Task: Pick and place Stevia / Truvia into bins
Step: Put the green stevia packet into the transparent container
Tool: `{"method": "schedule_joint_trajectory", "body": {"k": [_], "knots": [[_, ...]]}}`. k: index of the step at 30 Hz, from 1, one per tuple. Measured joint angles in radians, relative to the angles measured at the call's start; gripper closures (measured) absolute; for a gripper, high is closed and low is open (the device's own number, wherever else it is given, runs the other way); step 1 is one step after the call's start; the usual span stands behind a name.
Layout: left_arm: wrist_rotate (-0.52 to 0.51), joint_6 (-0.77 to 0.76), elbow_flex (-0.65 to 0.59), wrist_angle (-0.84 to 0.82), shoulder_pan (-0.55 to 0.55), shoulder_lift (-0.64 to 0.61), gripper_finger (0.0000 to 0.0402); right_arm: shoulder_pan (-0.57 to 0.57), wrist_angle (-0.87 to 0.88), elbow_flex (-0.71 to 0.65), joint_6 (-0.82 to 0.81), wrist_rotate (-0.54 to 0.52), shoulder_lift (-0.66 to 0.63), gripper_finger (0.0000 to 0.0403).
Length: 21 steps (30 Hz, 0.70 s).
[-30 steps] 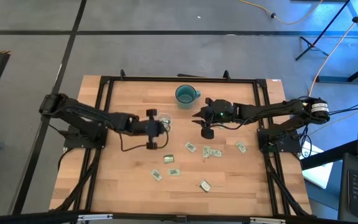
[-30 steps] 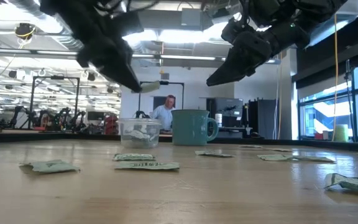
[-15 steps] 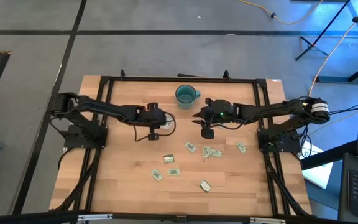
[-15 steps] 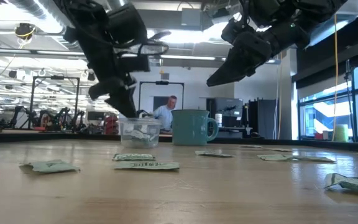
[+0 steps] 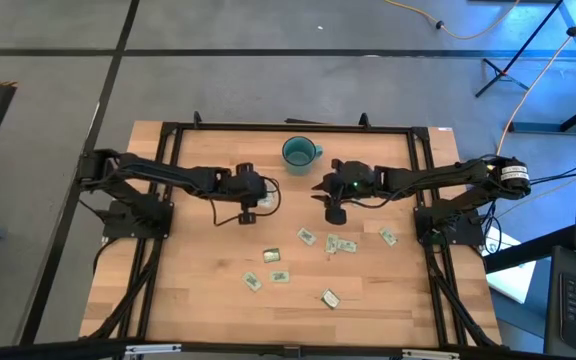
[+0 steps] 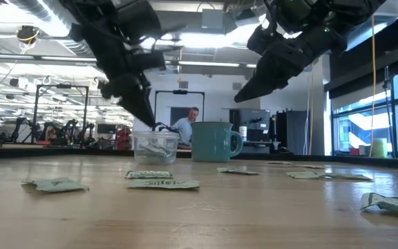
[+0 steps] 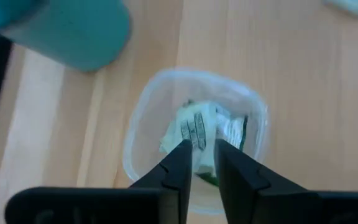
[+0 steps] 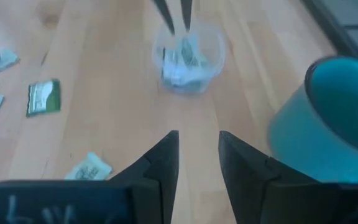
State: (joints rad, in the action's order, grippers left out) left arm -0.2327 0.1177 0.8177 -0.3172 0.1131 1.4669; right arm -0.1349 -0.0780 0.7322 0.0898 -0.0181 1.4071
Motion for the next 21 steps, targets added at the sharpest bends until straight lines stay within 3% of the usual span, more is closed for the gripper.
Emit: {"method": "schedule_joint_trajectory", "body": {"k": [3,10,16,21], "knots": [[0.035,-0.002,0.0,0.01,0.0,-0.046,0.0328,-0.001,0.043,0.0,-0.008,-0.009,0.0,0.0286],[0.099,-0.051,0.0,0.047,0.001,-0.15,0.0325,-0.047,0.181,0.0,-0.128,-0.207,-0.031,0.0286],[0.101,-0.073,-0.007,0.084,0.003,-0.252,0.0324,-0.179,0.298,0.002,-0.19,-0.209,-0.026,0.0286],[0.163,-0.116,-0.121,0.237,0.037,-0.355,0.0325,-0.3,0.361,0.002,-0.195,-0.176,-0.021,0.0286]]}}
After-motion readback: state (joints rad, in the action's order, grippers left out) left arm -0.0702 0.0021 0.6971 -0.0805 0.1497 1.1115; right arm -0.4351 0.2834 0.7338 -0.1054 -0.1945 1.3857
